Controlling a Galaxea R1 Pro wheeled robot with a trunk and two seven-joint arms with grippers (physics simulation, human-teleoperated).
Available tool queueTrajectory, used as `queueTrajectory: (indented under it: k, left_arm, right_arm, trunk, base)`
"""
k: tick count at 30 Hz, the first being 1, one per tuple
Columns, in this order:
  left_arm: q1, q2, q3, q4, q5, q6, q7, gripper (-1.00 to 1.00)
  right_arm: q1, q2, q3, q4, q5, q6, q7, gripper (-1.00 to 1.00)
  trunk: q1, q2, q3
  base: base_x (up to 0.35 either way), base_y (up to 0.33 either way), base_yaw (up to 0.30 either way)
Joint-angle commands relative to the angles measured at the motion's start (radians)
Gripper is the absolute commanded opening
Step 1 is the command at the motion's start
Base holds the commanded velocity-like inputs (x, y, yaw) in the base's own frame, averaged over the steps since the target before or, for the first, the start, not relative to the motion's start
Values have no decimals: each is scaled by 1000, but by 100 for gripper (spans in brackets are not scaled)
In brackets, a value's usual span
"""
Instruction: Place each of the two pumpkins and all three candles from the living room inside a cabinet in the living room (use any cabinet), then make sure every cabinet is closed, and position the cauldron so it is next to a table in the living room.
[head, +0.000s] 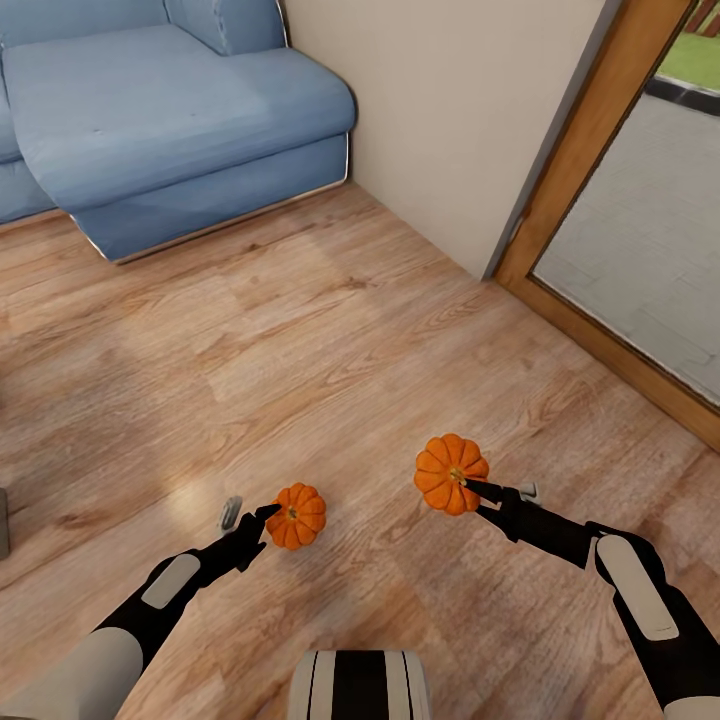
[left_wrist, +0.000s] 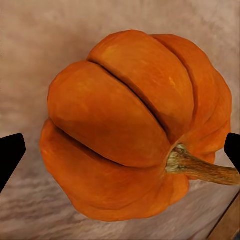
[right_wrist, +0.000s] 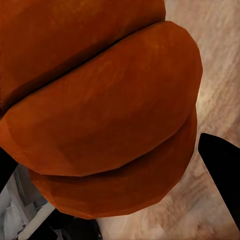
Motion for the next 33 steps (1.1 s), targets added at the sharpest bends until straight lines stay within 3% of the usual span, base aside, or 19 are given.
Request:
queueTrajectory:
  k: [1, 12, 16, 33]
  left_arm:
    - [0, 1, -5, 0, 5, 1, -3, 100]
    - [0, 1, -5, 0, 5, 1, -6, 100]
    - [0, 1, -5, 0, 5, 1, -6, 100]
    - [0, 1, -5, -1, 5, 1, -8, 100]
  right_arm:
    - [-1, 0, -2, 0, 1, 6, 4, -100]
    - [0, 0, -2, 0, 1, 6, 4, -100]
    - [0, 0, -2, 0, 1, 6, 4, -100]
    - [0, 0, -2, 0, 1, 6, 4, -100]
  trunk:
    - [0, 0, -1]
    - [1, -1, -12]
    - [3, -2, -28]
    - [4, -2, -35]
  base:
    - [0, 0, 0]
    - [0, 0, 0]
    - [0, 0, 0]
    - [0, 0, 0]
